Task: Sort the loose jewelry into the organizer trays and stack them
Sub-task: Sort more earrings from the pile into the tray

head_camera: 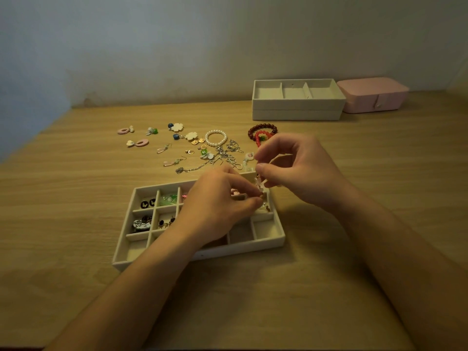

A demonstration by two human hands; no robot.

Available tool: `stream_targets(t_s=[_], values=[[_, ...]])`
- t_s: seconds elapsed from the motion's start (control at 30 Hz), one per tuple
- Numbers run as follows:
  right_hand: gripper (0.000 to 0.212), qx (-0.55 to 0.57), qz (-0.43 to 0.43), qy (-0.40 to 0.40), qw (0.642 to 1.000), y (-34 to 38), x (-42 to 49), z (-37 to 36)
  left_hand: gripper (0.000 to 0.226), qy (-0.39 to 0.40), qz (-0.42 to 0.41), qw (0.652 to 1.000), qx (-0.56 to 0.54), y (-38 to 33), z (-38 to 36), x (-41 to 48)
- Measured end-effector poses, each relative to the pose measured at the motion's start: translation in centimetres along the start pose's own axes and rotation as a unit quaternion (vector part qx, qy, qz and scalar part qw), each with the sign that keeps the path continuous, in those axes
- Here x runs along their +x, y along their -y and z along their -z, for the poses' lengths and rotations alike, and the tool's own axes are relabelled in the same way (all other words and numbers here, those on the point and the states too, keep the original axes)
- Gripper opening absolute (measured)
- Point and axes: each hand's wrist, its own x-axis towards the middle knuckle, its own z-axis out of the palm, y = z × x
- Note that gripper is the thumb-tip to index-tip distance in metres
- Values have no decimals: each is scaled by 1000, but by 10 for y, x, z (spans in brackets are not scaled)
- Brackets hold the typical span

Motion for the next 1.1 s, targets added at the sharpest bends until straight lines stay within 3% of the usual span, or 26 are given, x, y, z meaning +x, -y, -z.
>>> stream_targets(t_s=[0.27,0.53,0.73,0.93,1.1], values=[[20,-92,6,56,994,-4,1,5,14,23,-35,996,83,0,-1,-2],[21,-105,-1,78,991,-3,0,4,20,68,-82,988,111,5,10,-4],[15,-100,-17,113,988,-4,-1,2,9,-35,-53,997,44,9,17,-2],[18,-97,-34,112,988,-2,-2,1,19,-1,-29,998,48,10,7,-1],[21,-152,-43,90,983,-2,-2,-3,14,-50,-33,997,53,13,7,-1]])
